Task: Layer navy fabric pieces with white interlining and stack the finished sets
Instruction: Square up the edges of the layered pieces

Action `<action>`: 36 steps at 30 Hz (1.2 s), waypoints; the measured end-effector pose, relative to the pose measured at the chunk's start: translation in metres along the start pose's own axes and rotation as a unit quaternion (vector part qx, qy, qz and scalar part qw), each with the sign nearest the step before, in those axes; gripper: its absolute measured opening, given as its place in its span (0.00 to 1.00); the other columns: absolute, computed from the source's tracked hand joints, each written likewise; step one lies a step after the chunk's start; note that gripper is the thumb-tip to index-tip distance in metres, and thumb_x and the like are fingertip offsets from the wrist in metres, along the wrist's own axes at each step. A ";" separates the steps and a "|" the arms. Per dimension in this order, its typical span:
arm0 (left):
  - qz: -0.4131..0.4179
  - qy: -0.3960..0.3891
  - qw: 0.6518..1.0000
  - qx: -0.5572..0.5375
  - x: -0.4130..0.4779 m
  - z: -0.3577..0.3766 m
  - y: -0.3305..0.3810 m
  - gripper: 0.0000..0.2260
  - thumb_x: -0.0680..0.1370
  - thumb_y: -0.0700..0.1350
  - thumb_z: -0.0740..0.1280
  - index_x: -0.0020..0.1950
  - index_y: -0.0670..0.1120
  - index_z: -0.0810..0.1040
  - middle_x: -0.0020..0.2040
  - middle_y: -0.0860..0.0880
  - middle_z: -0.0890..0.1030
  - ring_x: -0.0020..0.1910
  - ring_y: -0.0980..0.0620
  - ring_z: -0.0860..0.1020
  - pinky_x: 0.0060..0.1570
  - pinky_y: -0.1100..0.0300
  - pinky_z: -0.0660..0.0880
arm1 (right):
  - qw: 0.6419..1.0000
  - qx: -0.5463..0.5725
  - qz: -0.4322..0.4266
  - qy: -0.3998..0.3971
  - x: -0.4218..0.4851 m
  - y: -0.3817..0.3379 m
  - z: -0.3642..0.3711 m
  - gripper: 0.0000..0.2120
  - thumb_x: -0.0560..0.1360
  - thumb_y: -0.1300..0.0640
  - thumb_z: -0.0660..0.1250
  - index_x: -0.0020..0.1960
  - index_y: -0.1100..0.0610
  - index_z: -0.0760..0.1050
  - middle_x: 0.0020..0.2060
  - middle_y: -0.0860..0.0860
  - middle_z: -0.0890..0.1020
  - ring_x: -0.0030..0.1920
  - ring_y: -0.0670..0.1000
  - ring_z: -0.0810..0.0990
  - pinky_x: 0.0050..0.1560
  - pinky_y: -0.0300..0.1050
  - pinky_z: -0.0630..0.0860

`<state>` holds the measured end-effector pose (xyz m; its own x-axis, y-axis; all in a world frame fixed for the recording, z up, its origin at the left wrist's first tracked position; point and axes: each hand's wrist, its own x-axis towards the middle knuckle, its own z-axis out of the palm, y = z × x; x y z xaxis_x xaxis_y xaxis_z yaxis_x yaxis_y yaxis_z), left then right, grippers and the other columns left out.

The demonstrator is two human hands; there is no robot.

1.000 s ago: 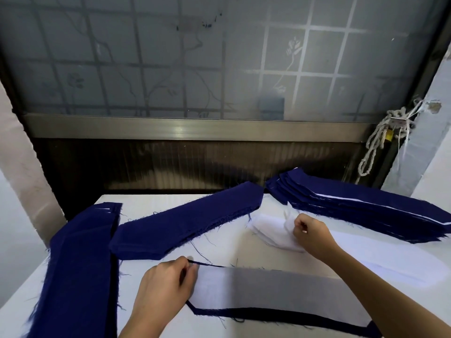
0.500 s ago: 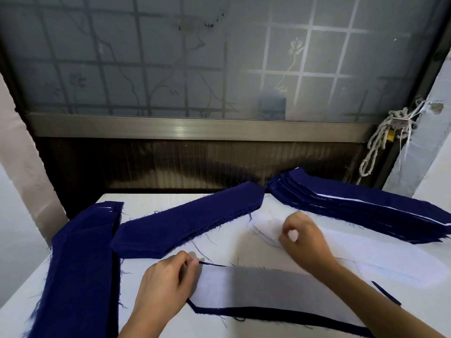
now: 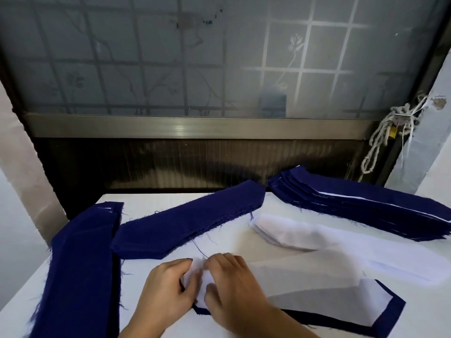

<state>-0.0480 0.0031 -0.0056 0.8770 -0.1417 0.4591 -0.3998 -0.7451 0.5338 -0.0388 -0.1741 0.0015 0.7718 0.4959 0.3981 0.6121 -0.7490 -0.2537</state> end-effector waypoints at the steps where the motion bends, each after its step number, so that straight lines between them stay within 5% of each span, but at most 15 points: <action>1: 0.002 0.016 1.000 0.005 0.000 0.000 0.000 0.11 0.74 0.54 0.60 0.37 0.52 0.75 0.30 0.55 0.75 0.29 0.54 0.72 0.27 0.61 0.67 | 1.000 0.023 0.020 -0.009 0.002 0.004 0.001 0.20 0.71 0.53 0.59 0.62 0.51 0.70 0.55 0.46 0.76 0.55 0.46 0.72 0.64 0.41 0.65; 3: 0.009 0.035 0.999 0.018 -0.001 -0.002 0.003 0.06 0.75 0.51 0.63 0.42 0.57 0.79 0.33 0.62 0.77 0.30 0.59 0.74 0.27 0.67 0.67 | 0.997 0.060 0.044 -0.014 0.005 0.013 0.001 0.25 0.72 0.53 0.58 0.69 0.48 0.64 0.59 0.45 0.75 0.59 0.45 0.70 0.67 0.37 0.58; 6: 0.003 0.088 0.996 0.002 0.000 -0.002 0.006 0.05 0.75 0.51 0.64 0.46 0.58 0.80 0.35 0.71 0.76 0.30 0.66 0.73 0.30 0.74 0.66 | 0.996 0.060 0.063 -0.013 0.004 0.026 -0.002 0.26 0.70 0.56 0.57 0.68 0.47 0.63 0.54 0.47 0.77 0.54 0.48 0.70 0.62 0.42 0.60; 18: -0.080 0.117 0.990 0.008 0.002 0.001 0.002 0.04 0.78 0.47 0.69 0.43 0.56 0.79 0.30 0.59 0.77 0.31 0.57 0.76 0.26 0.63 0.68 | 0.974 -0.122 0.188 -0.026 -0.087 0.129 -0.097 0.26 0.71 0.55 0.64 0.68 0.46 0.65 0.47 0.48 0.81 0.52 0.50 0.78 0.62 0.40 0.54; 23: -0.096 0.101 0.990 0.031 0.002 0.002 0.002 0.04 0.78 0.50 0.68 0.43 0.55 0.77 0.23 0.56 0.72 0.25 0.57 0.73 0.24 0.63 0.67 | 0.935 -0.070 0.328 0.112 -0.132 0.155 -0.112 0.22 0.63 0.73 0.73 0.55 0.58 0.79 0.34 0.47 0.80 0.37 0.58 0.81 0.54 0.53 0.67; 28: -0.141 0.101 0.985 0.005 0.003 0.003 0.000 0.05 0.78 0.51 0.69 0.48 0.50 0.80 0.23 0.52 0.72 0.25 0.55 0.73 0.26 0.60 0.67 | 0.895 -0.084 0.370 0.237 -0.143 0.156 -0.107 0.15 0.68 0.71 0.71 0.53 0.60 0.78 0.30 0.50 0.76 0.33 0.58 0.73 0.53 0.59 0.70; 36: -0.159 0.089 0.982 0.042 0.003 0.000 0.006 0.06 0.77 0.44 0.70 0.40 0.51 0.79 0.23 0.52 0.73 0.26 0.53 0.74 0.27 0.57 0.70 | 0.890 -0.153 0.379 0.202 -0.147 0.146 -0.110 0.18 0.60 0.74 0.72 0.49 0.62 0.80 0.26 0.48 0.72 0.31 0.60 0.75 0.51 0.56 0.68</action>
<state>-0.0475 -0.0019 -0.0004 0.8903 0.2184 0.3996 -0.0824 -0.7858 0.6130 -0.0821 -0.4046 0.0025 0.7803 -0.3543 0.5154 -0.1801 -0.9165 -0.3573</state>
